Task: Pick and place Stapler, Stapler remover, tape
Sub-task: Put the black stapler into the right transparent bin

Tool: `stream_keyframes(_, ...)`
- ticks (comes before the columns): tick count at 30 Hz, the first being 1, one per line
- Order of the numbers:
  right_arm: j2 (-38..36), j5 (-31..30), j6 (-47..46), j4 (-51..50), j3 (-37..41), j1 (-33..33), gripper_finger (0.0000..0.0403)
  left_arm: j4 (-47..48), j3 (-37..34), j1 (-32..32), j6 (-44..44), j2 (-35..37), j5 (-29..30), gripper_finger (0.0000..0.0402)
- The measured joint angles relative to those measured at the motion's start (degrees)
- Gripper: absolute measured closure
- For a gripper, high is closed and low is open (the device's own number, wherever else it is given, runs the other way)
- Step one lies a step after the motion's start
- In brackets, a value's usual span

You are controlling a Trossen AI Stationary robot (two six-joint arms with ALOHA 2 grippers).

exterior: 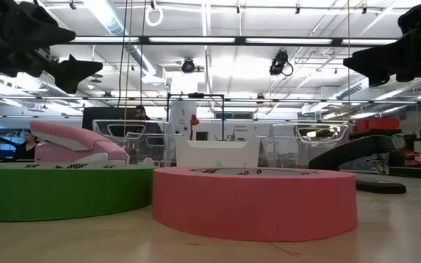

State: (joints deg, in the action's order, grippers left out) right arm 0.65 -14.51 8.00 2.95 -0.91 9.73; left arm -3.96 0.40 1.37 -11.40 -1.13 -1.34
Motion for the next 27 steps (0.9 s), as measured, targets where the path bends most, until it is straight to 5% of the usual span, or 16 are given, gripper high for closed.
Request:
stream_keyframes(7,0.0,0.0,0.0,0.0,0.0,0.0,0.025,0.0,0.0,0.0,0.3,0.0,0.0,0.0035)
stream_keyframes(13,0.0,0.0,0.0,0.0,0.0,0.0,0.025,-0.3,0.0,0.0,13.5,0.0,4.7,0.0035)
stream_keyframes(27,0.0,0.0,0.0,0.0,0.0,0.0,0.025,-0.2,0.0,0.0,13.1,0.0,7.3,0.0035)
